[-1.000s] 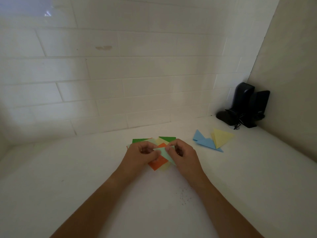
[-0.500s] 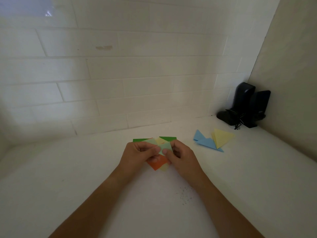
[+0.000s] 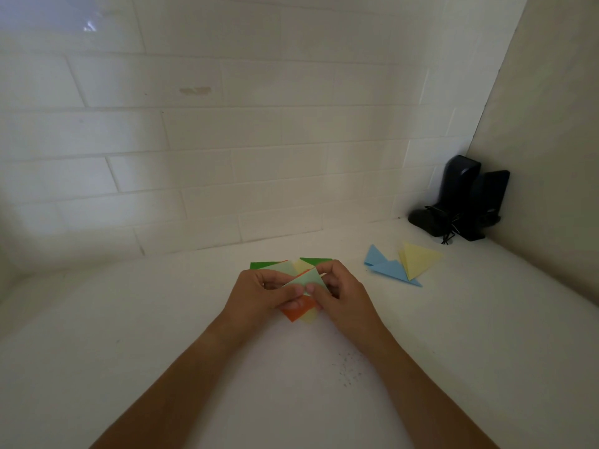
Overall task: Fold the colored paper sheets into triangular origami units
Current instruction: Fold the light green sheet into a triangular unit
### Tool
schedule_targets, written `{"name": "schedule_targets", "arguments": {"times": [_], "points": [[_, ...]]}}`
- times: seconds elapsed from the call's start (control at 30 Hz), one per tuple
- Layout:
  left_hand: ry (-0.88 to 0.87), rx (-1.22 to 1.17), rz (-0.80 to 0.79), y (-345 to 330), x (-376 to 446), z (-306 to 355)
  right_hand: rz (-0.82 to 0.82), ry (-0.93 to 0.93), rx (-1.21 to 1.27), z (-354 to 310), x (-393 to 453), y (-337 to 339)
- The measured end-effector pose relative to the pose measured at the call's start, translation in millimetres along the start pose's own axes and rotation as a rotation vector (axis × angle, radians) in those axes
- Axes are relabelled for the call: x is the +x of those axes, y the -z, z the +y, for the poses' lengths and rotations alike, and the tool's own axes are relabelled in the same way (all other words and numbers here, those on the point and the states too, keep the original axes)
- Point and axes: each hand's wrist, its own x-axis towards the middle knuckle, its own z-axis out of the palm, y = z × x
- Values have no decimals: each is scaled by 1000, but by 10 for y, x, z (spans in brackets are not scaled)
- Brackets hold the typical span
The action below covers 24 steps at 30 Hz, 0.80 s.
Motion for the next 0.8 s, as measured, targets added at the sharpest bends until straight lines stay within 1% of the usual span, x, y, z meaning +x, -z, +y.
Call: {"name": "schedule_targets", "arguments": {"times": [0.23, 0.63, 0.73, 0.8], "points": [[-24, -38, -37, -38, -33, 26, -57, 3, -4, 8, 4, 15], [-35, -28, 23, -4, 56, -81, -57, 20, -73, 1, 3, -1], [-54, -17, 21, -4, 74, -102, -34, 11, -61, 3, 1, -9], [-74, -11, 44, 12, 102, -114, 14, -6, -36, -8, 1, -8]]}}
